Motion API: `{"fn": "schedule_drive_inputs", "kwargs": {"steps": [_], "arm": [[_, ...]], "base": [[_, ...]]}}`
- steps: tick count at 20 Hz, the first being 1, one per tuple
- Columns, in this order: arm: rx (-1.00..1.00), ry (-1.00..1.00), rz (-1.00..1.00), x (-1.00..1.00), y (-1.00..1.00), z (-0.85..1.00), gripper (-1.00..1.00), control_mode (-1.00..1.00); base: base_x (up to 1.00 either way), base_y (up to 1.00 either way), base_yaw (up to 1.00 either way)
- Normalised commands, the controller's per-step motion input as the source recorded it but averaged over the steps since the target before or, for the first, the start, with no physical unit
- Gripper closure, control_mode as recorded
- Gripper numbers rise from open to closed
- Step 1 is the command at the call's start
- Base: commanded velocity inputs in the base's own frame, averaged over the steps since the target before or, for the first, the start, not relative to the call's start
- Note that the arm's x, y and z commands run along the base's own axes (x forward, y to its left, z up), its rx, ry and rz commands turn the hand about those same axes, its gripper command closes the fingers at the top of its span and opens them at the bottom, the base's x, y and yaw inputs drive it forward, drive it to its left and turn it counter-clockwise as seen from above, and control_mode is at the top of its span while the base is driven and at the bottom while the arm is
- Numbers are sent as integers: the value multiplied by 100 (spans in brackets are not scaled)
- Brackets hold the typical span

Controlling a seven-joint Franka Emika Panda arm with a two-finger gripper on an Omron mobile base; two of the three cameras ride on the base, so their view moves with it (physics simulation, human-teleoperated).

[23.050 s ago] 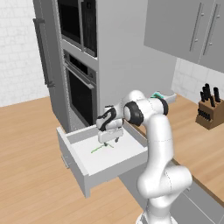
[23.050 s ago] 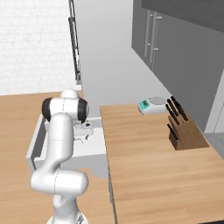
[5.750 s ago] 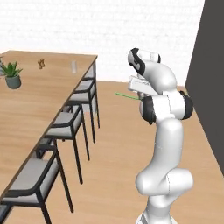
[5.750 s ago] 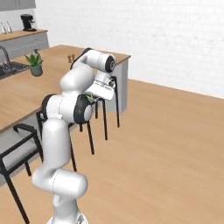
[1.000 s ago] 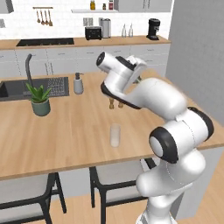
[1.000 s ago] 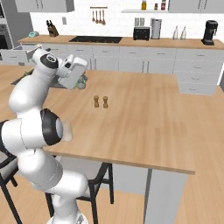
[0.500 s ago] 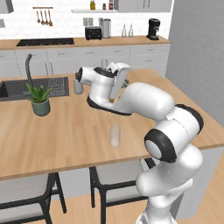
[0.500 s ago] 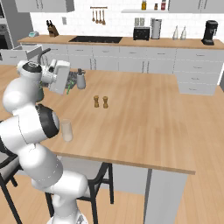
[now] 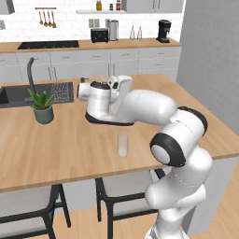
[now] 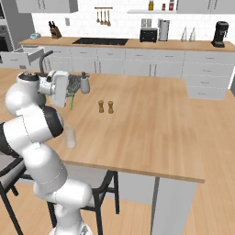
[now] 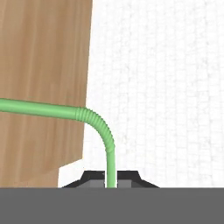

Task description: Take a straw from the drawer in front and place it inside the glass cup on the dining counter.

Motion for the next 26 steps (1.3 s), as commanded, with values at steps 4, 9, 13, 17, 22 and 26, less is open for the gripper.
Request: {"fn": "schedule_drive_inputs", "kwargs": {"steps": [4,9,13,17,22,26], "arm": [[-3,17,-9,-28,4,-40,100,-100],[-5,8,-8,-19,14,-29,100,-100],[-14,0,-5,-1,14,-19,100,-100],[-15,0,-3,0,6,-23,100,-100],[-10,0,-2,0,9,-21,100,-100],[0,0,0,0,21,-12,100,-100]], "base": [[0,0,0],[0,0,0],[0,0,0],[0,0,0],[0,0,0],[0,0,0]]}}
